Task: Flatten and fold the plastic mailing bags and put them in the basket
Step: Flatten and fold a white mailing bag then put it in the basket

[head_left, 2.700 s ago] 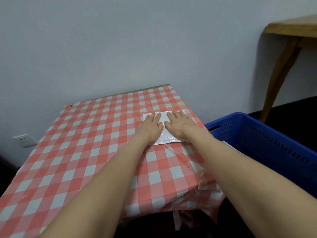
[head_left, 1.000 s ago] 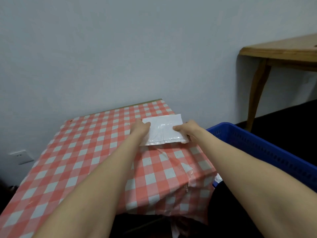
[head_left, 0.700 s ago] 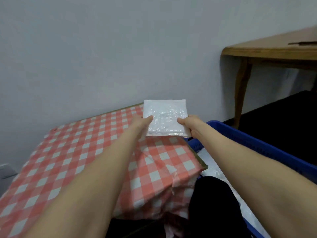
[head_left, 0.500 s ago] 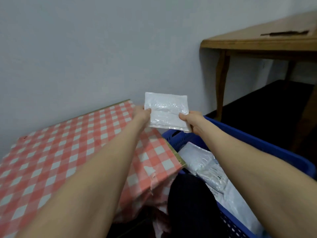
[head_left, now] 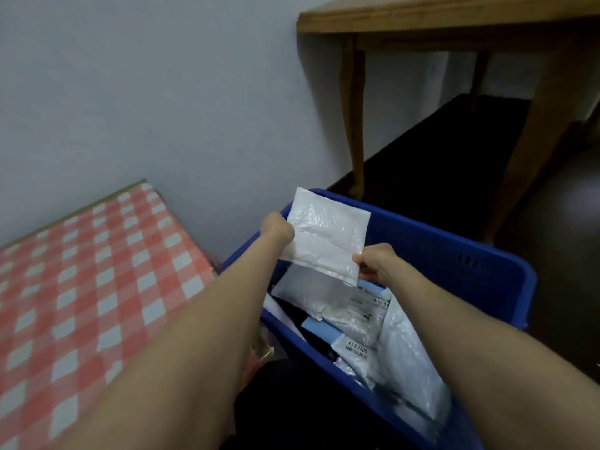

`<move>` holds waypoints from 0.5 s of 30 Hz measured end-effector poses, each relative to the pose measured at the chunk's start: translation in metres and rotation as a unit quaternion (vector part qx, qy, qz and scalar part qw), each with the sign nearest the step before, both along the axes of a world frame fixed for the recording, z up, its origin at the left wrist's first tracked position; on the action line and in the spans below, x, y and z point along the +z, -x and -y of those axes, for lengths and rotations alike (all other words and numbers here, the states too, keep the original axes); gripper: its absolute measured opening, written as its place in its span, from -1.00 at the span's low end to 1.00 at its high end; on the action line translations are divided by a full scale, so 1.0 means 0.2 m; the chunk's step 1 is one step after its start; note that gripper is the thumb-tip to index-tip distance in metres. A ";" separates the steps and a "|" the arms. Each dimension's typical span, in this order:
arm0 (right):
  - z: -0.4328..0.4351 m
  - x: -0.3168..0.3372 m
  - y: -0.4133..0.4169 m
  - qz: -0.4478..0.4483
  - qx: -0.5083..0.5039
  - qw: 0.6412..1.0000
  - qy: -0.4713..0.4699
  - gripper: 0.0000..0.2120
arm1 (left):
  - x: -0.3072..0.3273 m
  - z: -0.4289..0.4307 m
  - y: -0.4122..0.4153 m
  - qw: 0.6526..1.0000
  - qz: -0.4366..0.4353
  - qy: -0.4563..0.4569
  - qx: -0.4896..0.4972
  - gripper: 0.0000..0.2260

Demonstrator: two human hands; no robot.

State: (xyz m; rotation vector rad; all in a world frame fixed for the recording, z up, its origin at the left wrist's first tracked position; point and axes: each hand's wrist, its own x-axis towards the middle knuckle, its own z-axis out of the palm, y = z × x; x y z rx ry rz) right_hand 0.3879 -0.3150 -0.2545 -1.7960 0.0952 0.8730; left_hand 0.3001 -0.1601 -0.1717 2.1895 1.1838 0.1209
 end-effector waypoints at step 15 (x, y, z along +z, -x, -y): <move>-0.16 -0.77 -0.02 -0.053 -0.009 0.982 0.181 -0.85 | -0.30 -0.17 -0.21 0.974 -0.205 -0.028 -0.089 -0.74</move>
